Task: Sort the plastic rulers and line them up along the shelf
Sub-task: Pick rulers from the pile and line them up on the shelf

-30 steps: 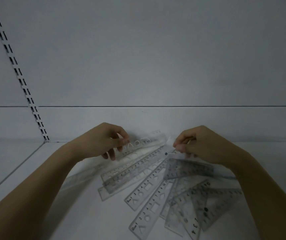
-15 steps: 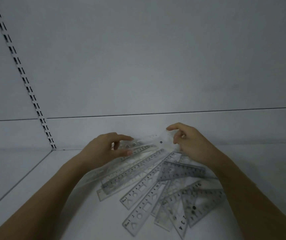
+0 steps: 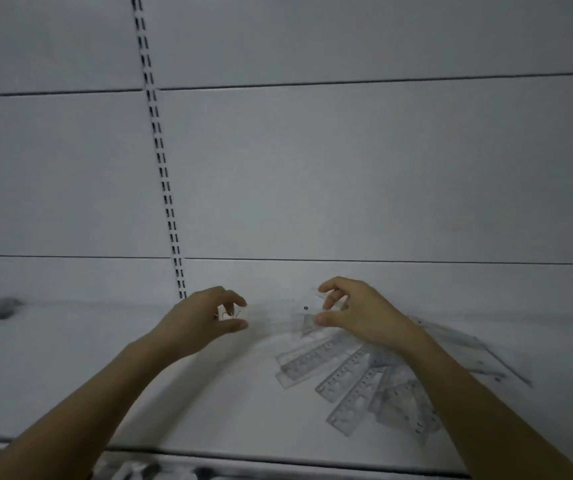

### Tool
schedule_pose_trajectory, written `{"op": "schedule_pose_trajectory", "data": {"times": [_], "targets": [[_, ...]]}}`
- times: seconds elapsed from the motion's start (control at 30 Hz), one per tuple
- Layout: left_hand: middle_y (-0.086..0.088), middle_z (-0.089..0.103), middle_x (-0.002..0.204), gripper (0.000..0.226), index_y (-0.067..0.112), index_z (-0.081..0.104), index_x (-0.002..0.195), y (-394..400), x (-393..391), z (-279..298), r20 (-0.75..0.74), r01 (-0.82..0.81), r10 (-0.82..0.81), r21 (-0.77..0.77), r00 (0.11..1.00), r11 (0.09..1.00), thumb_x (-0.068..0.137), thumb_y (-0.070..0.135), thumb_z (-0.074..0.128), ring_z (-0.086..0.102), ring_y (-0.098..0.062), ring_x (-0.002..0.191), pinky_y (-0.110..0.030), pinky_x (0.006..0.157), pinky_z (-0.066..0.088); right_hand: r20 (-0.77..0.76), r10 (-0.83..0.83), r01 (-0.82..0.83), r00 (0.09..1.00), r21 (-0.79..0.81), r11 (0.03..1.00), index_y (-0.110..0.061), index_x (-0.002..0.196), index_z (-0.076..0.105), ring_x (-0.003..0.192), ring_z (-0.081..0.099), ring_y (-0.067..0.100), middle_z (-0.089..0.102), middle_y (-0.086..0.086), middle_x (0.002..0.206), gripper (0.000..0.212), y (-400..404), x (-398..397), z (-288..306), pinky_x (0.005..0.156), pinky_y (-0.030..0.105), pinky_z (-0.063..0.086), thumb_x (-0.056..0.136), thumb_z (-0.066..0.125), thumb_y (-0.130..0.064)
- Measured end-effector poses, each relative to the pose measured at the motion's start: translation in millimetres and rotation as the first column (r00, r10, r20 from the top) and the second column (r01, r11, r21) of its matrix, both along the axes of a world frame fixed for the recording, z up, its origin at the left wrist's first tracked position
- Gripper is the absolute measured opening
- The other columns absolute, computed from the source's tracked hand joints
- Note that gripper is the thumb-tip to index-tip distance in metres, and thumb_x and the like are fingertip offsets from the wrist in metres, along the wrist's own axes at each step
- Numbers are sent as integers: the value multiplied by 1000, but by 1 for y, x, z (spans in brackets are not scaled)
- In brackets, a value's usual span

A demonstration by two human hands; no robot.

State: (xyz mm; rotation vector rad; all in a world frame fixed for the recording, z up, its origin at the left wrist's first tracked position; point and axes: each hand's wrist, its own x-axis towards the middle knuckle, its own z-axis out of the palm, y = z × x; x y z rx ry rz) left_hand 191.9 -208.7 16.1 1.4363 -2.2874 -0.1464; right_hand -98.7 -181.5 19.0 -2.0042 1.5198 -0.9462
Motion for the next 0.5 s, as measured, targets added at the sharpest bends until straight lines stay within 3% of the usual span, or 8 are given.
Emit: {"op": "schedule_pose_trajectory", "data": {"times": [0.27, 0.5], "targets": [[19, 58, 98, 32, 40, 59, 113, 66, 172, 16, -2, -156, 156, 12, 988, 988, 82, 47, 68, 56, -2, 84, -24, 77, 50, -122, 188, -191, 975, -15, 981, -28, 119, 60, 61, 51, -10, 62, -12, 96, 48, 11, 168, 20, 62, 12, 35, 76, 78, -42], [18, 59, 97, 30, 39, 60, 109, 134, 339, 29, -57, -336, 338, 45, 939, 941, 81, 42, 71, 57, -1, 85, -22, 79, 50, -163, 315, -324, 935, -28, 946, -29, 117, 59, 81, 56, 2, 62, -11, 99, 47, 25, 336, 39, 66, 19, 40, 76, 78, -45]]}}
